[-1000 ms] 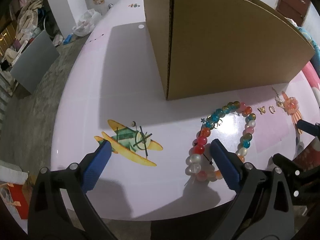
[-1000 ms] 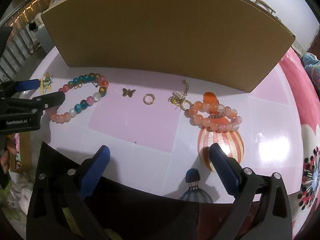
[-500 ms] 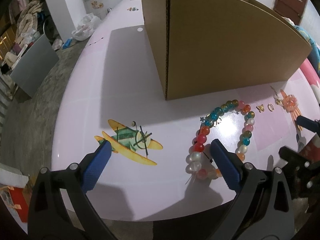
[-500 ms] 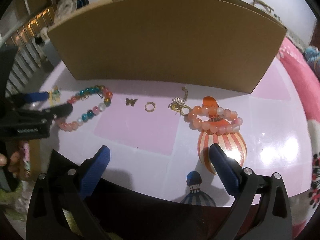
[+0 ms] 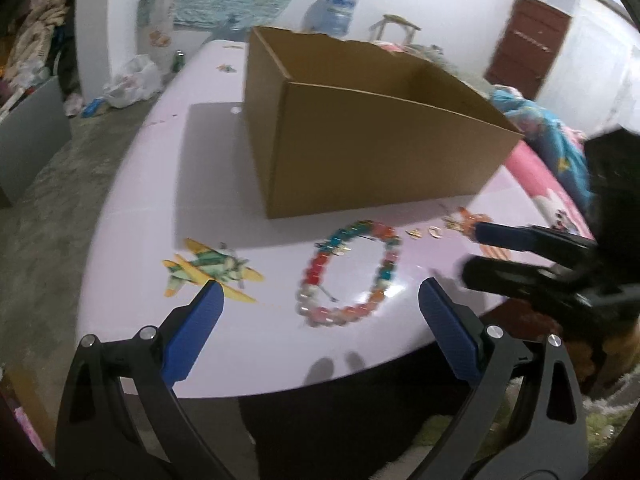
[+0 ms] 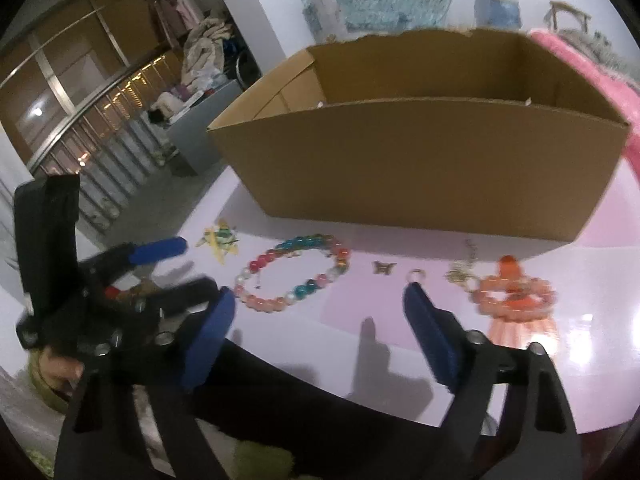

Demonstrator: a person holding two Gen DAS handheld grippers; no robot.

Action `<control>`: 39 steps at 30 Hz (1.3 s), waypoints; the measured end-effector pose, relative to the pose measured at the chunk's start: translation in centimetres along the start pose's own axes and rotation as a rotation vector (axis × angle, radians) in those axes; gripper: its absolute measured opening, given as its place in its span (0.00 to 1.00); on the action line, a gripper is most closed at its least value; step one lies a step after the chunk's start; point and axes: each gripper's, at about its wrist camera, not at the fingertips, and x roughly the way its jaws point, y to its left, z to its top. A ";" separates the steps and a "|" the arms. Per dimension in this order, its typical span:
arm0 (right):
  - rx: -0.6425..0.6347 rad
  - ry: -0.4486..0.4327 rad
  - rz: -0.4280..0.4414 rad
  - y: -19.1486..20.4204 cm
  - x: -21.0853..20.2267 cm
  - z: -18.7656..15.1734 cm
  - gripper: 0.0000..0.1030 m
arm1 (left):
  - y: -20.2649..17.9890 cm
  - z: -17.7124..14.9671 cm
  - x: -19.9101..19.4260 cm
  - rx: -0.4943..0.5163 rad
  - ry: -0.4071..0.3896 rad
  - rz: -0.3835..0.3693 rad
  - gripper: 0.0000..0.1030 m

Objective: Organize jewelry
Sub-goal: 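Close the left gripper on the multicolour bead bracelet while the right gripper grasps it too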

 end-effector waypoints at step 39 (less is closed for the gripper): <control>-0.182 0.109 -0.177 1.6 6.3 3.7 0.10 | 0.2 1.4 4.8 0.113 0.113 0.061 0.09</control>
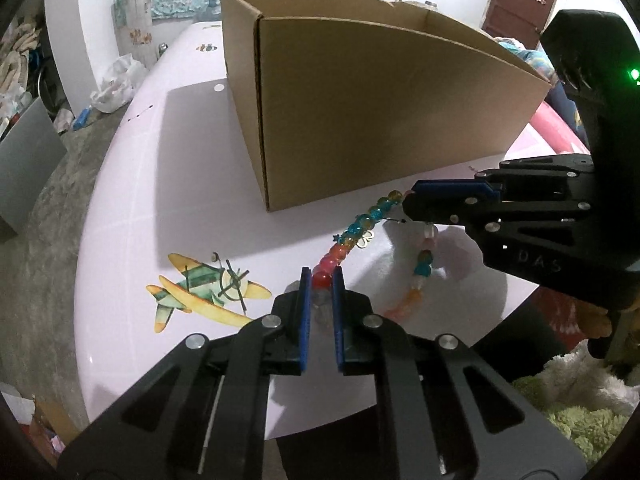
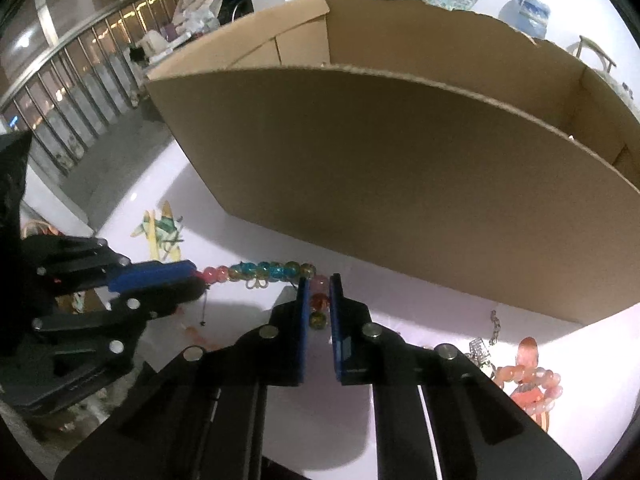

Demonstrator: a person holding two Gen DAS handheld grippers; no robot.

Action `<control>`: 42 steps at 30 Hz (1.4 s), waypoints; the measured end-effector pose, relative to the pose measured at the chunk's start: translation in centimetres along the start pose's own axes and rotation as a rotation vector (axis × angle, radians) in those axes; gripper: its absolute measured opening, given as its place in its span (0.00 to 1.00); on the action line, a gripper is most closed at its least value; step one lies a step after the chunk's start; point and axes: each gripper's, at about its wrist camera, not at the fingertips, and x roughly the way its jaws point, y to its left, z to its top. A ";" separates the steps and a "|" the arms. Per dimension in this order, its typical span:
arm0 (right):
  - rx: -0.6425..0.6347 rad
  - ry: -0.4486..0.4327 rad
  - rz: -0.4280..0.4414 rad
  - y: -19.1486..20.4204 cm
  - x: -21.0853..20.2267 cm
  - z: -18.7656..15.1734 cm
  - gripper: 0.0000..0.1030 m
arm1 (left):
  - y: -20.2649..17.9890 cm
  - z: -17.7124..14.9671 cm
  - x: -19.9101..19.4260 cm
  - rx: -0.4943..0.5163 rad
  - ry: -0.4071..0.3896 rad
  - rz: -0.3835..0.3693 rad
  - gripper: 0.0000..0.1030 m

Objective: Organize jewelry
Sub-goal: 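Close the left gripper on the multicolour bead bracelet while the right gripper grasps it too, then carry the bead bracelet into the cardboard box and open both grippers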

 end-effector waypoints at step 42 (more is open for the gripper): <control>0.067 0.030 0.197 -8.7 -3.9 13.5 0.10 | -0.4 17.7 -1.7 0.172 -0.150 0.013 0.09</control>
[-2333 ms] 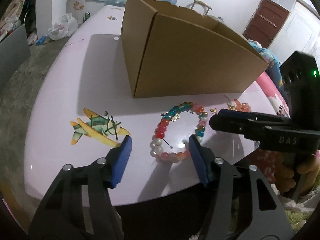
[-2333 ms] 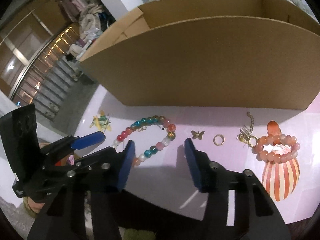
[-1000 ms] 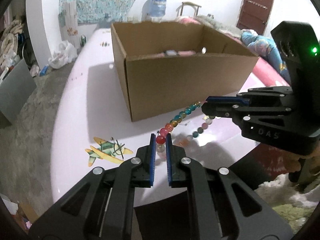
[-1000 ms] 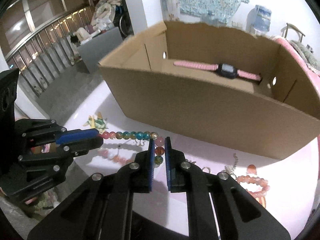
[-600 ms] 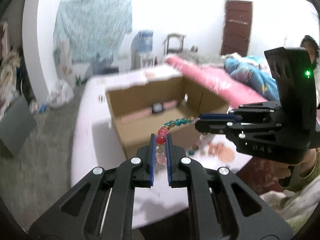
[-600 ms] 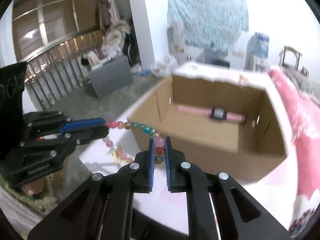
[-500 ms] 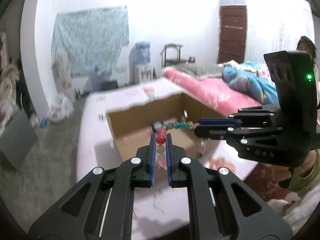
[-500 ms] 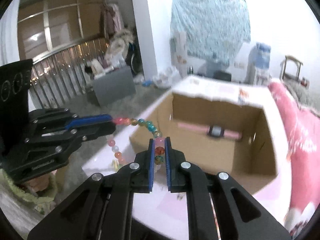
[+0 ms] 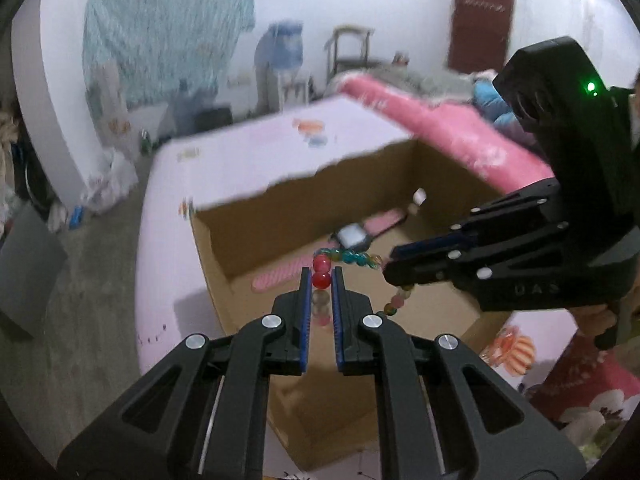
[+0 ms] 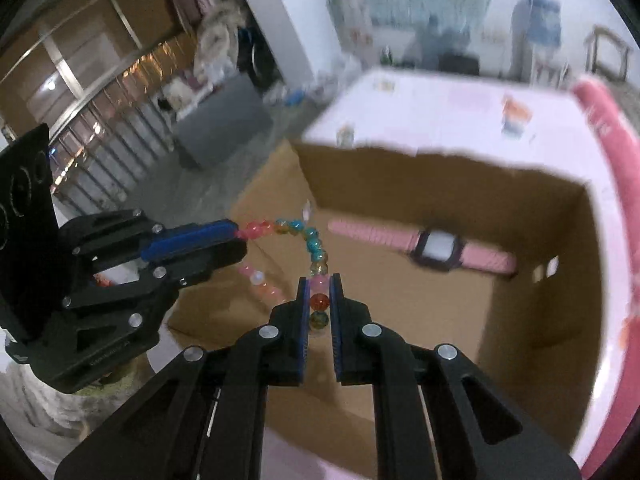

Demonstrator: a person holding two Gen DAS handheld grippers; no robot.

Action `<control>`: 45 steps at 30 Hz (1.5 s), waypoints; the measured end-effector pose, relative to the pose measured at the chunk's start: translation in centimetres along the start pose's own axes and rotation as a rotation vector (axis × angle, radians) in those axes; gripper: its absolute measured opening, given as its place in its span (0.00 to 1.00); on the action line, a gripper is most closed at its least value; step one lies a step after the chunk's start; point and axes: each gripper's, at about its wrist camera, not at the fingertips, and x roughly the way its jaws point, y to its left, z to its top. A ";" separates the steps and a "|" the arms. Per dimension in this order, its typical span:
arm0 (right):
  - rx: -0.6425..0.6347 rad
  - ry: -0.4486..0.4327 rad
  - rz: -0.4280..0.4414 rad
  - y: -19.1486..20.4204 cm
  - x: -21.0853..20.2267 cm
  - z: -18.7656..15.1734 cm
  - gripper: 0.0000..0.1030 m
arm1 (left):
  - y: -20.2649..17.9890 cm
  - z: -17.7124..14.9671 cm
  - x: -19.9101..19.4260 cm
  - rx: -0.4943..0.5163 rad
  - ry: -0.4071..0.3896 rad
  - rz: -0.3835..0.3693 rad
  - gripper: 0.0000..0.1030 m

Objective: Organize jewelry
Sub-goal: 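Carry the bead bracelet into the cardboard box and open both grippers, then withdraw both tools from the box back over the table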

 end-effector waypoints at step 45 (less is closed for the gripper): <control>0.436 -0.209 0.036 -9.1 -3.7 -10.4 0.61 | 3.5 -7.6 0.8 -0.279 0.040 0.108 0.86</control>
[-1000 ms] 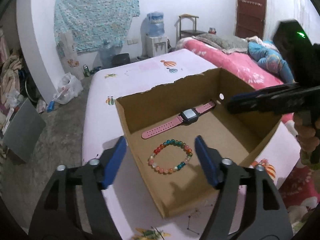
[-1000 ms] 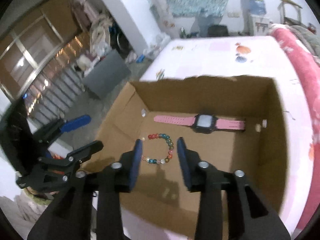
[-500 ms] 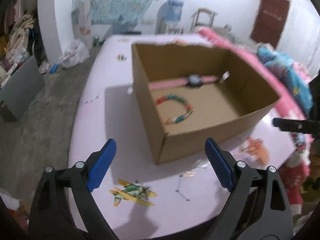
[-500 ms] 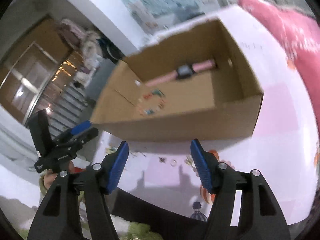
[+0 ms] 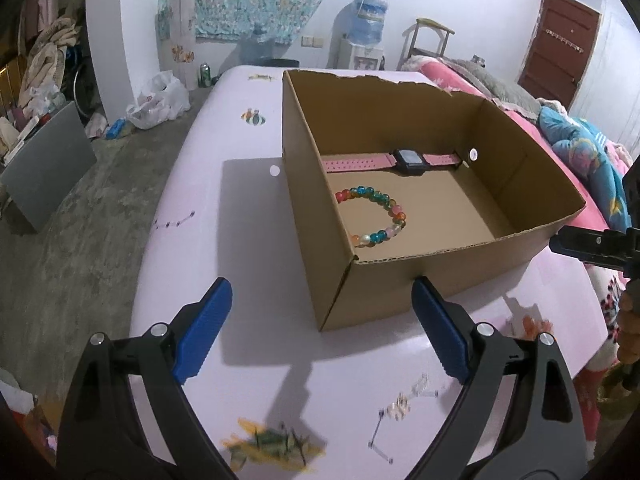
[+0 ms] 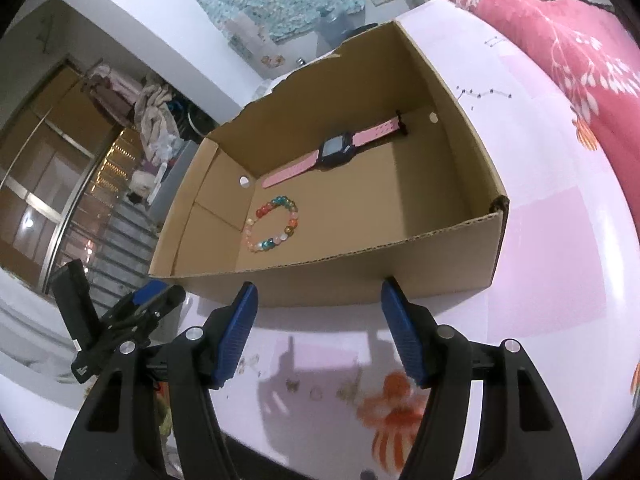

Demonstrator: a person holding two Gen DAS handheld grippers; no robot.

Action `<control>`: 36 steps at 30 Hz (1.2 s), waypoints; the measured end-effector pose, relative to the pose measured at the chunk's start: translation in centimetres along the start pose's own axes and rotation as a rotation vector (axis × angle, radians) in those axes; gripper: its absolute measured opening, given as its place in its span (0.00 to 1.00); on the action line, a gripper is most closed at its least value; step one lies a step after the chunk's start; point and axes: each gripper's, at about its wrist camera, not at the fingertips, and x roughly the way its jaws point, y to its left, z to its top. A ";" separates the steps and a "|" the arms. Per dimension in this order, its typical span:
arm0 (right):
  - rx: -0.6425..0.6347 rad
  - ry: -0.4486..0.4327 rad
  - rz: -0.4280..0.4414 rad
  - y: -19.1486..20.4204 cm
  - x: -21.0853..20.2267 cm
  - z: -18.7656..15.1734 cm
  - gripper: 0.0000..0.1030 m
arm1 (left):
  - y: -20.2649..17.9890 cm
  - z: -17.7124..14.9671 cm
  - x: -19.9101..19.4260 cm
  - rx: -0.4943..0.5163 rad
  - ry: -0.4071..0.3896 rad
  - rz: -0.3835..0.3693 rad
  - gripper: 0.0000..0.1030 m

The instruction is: Organize jewelry

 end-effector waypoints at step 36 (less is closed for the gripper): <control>-0.250 0.079 -0.584 -1.4 -0.4 -12.0 0.94 | -6.6 -11.6 0.3 0.106 0.209 0.059 0.93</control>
